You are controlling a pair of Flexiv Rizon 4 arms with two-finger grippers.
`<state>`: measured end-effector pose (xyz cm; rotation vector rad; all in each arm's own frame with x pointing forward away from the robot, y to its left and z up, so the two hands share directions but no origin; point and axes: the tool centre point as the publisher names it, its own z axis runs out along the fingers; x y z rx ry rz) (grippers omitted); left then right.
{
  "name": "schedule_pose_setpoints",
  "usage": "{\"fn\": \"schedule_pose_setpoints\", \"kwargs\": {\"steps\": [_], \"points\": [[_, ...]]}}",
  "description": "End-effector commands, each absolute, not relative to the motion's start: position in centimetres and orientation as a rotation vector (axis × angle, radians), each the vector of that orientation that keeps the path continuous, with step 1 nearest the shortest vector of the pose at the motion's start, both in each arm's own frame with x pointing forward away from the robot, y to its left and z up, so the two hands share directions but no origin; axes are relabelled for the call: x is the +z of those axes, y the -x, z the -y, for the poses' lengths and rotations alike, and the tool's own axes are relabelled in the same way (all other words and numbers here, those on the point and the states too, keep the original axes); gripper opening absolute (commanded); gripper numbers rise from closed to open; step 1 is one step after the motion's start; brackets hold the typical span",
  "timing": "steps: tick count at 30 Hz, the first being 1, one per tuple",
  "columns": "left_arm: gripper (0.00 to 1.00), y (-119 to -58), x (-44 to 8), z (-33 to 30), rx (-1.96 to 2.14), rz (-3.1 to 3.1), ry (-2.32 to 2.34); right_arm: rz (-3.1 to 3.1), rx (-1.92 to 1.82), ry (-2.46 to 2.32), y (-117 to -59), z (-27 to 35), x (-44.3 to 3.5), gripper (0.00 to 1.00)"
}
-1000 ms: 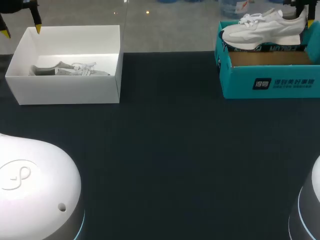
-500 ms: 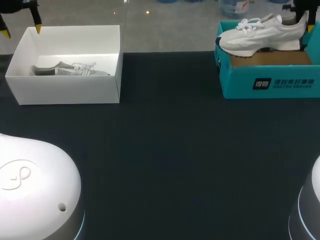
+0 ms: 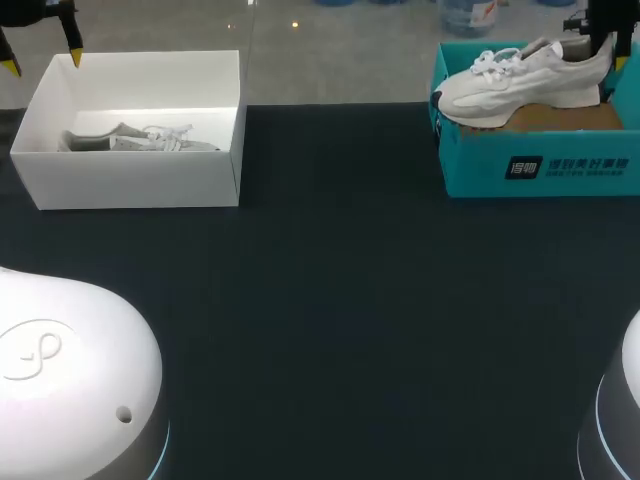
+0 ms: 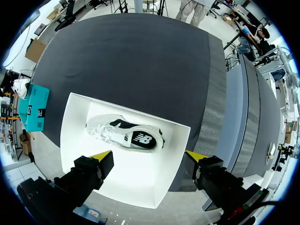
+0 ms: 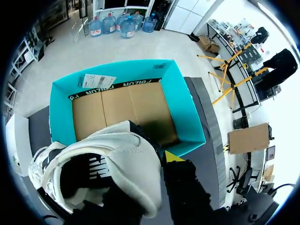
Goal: Take the shoe out of the shoebox, open the shoe tongue, remove and reinsert the insole, then place the shoe into the shoebox
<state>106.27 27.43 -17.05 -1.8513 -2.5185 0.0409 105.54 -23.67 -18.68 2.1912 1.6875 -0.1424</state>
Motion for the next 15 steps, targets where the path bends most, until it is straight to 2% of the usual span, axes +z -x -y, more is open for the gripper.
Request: {"fn": "schedule_pose_setpoints", "kwargs": {"steps": [1,15], "points": [[1.00,-106.3,-17.0,-27.5,0.039,2.516,1.850,-1.681,-0.157,-2.181,-103.9,21.3,-18.2,0.00],[1.00,-106.3,-17.0,-27.5,0.039,2.516,1.850,-1.690,-0.122,-2.192,-97.7,14.5,-18.8,0.00]]}}
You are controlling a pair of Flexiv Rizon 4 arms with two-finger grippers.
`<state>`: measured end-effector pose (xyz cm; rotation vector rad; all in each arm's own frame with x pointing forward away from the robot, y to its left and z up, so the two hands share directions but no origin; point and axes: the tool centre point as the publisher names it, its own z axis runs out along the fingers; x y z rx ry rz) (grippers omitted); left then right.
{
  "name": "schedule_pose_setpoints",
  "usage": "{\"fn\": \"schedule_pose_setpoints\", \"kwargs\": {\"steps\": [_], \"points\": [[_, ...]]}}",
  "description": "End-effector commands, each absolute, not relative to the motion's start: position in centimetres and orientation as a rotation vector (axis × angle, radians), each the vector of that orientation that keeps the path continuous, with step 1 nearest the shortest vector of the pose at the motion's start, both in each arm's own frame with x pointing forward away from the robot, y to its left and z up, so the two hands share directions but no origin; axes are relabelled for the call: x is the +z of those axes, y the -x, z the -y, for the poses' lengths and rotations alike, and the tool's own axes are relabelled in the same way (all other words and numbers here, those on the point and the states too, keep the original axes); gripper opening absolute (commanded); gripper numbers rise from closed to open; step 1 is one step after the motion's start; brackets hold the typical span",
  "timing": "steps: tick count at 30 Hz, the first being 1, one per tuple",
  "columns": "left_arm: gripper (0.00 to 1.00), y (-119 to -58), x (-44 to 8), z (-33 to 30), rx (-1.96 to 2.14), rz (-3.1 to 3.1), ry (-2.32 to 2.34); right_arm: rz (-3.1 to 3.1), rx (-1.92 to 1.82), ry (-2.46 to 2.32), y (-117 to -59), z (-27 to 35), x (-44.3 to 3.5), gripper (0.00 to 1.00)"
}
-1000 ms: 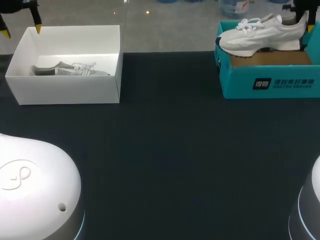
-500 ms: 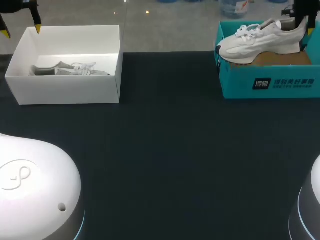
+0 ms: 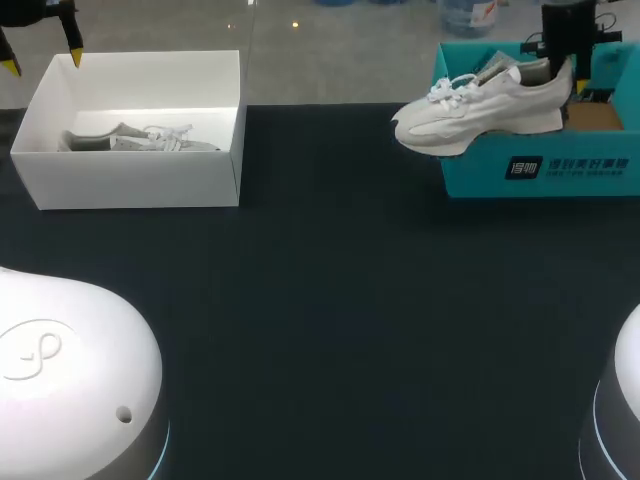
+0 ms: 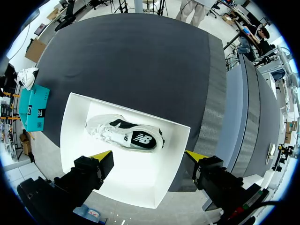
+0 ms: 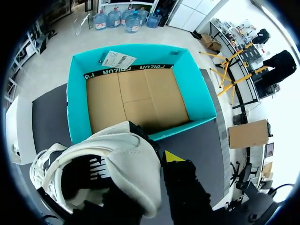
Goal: Take the shoe out of the shoebox, open the shoe tongue, remove and reinsert the insole, then place the shoe into the shoebox
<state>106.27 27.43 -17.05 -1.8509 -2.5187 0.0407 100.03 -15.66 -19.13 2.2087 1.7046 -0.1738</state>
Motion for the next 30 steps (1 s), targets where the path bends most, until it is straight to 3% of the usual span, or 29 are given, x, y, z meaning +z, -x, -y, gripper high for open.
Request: {"fn": "schedule_pose_setpoints", "kwargs": {"steps": [1,30], "points": [[1.00,-106.3,-17.0,-27.5,0.039,2.516,1.850,-1.695,-0.113,-2.190,-97.1,13.9,-18.9,0.00],[1.00,-106.3,-17.0,-27.5,0.039,2.516,1.850,-1.701,-0.136,-2.205,-82.9,3.8,-22.9,0.00]]}}
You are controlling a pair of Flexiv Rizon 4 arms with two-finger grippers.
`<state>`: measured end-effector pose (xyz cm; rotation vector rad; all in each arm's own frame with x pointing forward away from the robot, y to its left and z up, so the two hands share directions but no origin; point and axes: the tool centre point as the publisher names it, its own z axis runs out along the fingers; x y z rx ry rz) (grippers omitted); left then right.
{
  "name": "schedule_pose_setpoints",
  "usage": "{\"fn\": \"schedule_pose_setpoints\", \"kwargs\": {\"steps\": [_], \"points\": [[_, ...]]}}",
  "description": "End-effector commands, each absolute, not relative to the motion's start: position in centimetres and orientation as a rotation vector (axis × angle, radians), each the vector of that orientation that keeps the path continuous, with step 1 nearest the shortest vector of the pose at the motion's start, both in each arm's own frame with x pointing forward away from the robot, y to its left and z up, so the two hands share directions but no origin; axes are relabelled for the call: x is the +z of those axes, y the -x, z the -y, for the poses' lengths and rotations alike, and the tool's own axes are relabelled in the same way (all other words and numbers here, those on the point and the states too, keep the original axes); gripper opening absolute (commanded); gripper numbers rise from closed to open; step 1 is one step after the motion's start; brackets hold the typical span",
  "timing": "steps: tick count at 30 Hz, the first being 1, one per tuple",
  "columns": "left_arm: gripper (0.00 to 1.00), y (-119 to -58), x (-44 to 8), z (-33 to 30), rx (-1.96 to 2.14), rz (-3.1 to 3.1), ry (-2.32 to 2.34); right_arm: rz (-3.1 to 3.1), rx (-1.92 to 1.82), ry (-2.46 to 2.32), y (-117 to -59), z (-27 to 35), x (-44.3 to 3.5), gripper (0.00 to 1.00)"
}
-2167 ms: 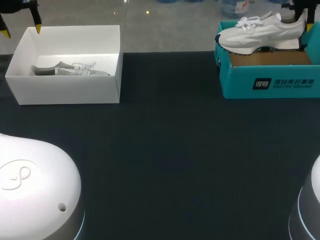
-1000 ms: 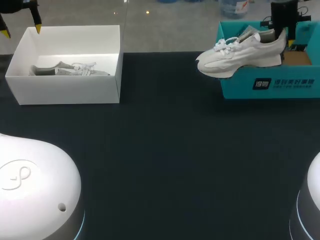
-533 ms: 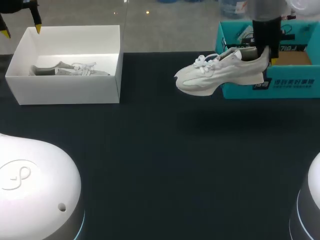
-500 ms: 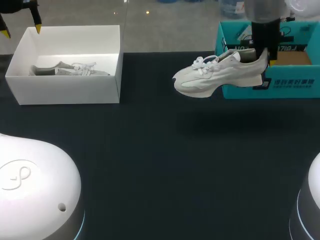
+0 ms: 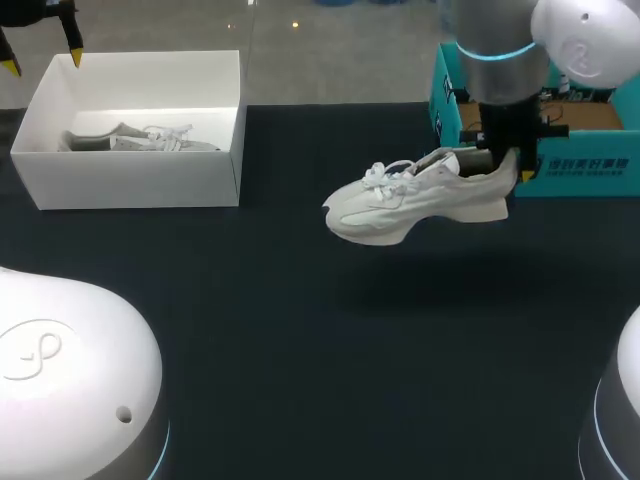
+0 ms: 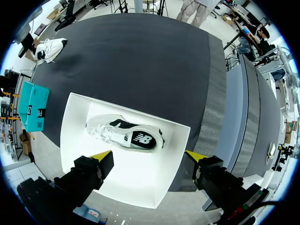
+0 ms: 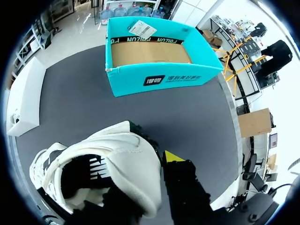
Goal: Take the shoe out of the shoebox, open the shoe tongue, remove and reinsert the insole, then place the shoe into the shoebox
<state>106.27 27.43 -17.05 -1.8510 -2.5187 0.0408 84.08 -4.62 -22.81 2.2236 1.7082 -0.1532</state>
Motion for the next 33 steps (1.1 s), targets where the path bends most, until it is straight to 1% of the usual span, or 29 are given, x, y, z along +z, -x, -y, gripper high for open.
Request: {"fn": "schedule_pose_setpoints", "kwargs": {"steps": [1,23,29,33], "points": [[1.00,-106.3,-17.0,-27.5,0.039,2.516,1.850,-1.706,-0.135,-2.206,-82.5,3.5,-23.0,0.00],[1.00,-106.3,-17.0,-27.5,0.039,2.516,1.850,-1.713,-0.115,-2.232,-81.9,3.1,-23.2,0.00],[1.00,-106.3,-17.0,-27.5,0.039,2.516,1.850,-1.684,-0.189,-2.193,-79.7,1.1,-24.4,0.00],[1.00,-106.3,-17.0,-27.5,0.039,2.516,1.850,-1.693,-0.171,-2.189,-78.2,-0.2,-25.2,0.00]]}}
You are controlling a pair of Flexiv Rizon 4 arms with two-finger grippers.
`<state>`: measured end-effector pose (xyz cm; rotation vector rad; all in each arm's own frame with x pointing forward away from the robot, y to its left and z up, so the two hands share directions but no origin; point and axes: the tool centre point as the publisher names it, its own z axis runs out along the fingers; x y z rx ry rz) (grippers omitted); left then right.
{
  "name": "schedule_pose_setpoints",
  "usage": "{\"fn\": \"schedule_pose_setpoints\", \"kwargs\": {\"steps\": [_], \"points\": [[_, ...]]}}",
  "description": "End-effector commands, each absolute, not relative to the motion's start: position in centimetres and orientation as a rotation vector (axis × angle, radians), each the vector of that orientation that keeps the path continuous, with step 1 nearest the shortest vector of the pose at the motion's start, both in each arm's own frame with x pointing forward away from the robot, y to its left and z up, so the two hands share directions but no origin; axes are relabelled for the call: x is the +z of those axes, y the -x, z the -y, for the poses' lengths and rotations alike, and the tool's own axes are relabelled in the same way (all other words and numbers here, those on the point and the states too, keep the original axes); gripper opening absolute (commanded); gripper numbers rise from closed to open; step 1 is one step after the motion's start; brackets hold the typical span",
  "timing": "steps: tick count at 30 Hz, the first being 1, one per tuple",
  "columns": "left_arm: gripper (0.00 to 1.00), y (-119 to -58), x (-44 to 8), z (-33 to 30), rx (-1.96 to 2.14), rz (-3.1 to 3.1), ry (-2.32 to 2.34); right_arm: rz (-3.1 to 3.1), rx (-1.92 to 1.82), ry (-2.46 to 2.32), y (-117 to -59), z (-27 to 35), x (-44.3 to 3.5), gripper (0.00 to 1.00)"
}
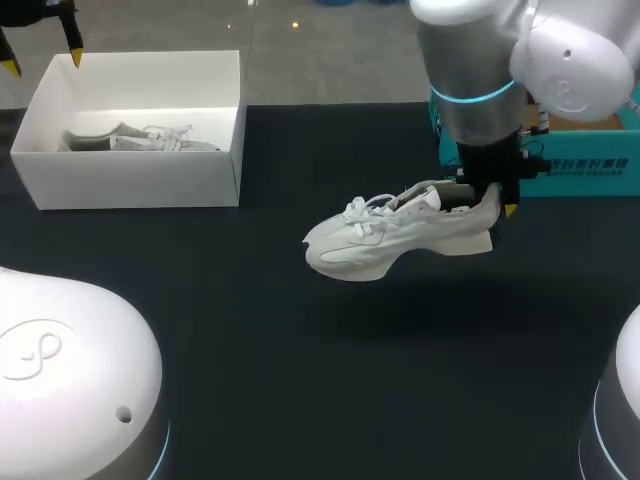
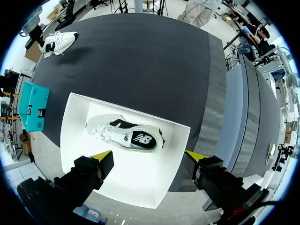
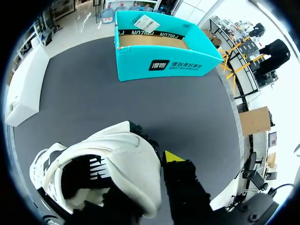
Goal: Take the shoe out of the shoebox, open the shoe tongue, remove and reinsert the insole, then place the shoe into the shoebox
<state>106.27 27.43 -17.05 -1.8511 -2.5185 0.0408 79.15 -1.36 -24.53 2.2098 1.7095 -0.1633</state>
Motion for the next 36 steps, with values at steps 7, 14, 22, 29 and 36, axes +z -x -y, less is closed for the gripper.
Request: {"fn": "schedule_pose_setpoints", "kwargs": {"steps": [7,14,22,29,36], "points": [[1.00,-106.3,-17.0,-27.5,0.039,2.516,1.850,-1.699,-0.164,-2.173,-75.4,-3.2,-26.1,0.00],[1.00,-106.3,-17.0,-27.5,0.039,2.516,1.850,-1.746,-0.124,-2.165,-72.6,-5.6,-26.6,0.00],[1.00,-106.3,-17.0,-27.5,0.039,2.516,1.850,-1.784,-0.117,-2.147,-72.1,-7.0,-27.6,0.00],[1.00,-106.3,-17.0,-27.5,0.039,2.516,1.850,-1.823,-0.127,-2.156,-72.4,-7.9,-31.2,0.00],[1.00,-106.3,-17.0,-27.5,0.039,2.516,1.850,-1.876,-0.127,-2.171,-72.2,-9.3,-36.2,0.00]]}}
